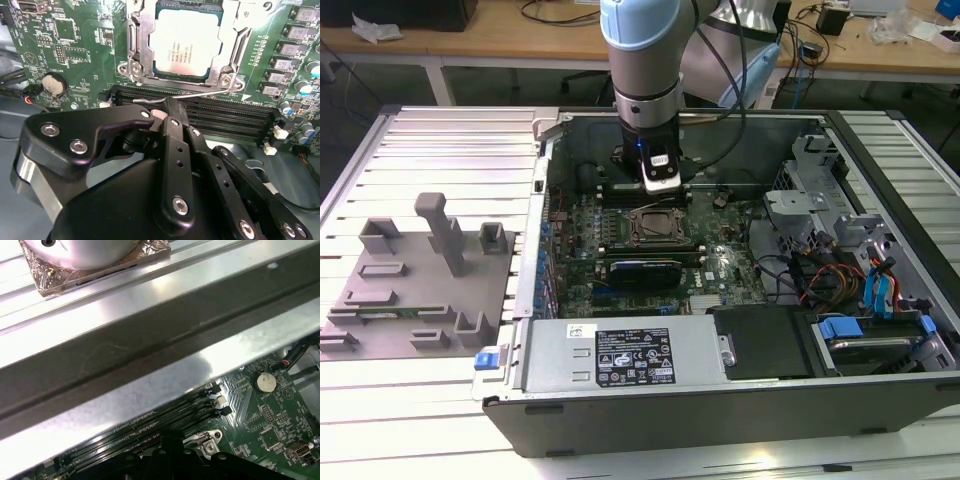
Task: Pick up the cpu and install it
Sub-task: 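Install the first cpu locking lever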
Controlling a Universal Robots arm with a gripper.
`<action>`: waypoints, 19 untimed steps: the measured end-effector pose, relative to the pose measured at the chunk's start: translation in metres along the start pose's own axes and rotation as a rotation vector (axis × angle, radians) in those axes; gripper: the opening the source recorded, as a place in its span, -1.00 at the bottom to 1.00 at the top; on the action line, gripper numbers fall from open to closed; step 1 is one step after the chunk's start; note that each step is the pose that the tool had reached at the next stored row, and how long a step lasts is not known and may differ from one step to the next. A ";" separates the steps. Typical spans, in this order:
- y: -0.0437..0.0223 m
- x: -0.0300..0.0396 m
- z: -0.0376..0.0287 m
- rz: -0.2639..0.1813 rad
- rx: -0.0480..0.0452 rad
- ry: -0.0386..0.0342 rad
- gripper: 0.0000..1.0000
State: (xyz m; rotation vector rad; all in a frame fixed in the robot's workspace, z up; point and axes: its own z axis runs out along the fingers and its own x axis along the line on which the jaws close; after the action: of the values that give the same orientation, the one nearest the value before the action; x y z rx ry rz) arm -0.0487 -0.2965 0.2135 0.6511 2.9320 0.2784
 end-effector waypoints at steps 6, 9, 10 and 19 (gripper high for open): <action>-0.0008 0.0001 0.0026 0.000 -0.0004 -0.0009 -0.79; -0.0012 0.0002 0.0046 0.000 -0.0007 -0.0016 -0.79; -0.0014 0.0003 0.0054 0.000 -0.0008 -0.0019 -0.79; -0.0013 -0.0019 0.0111 0.003 -0.0007 -0.0028 -0.79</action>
State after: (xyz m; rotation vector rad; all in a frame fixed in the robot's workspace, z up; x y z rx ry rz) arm -0.0457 -0.2968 0.2026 0.6549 2.9284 0.2786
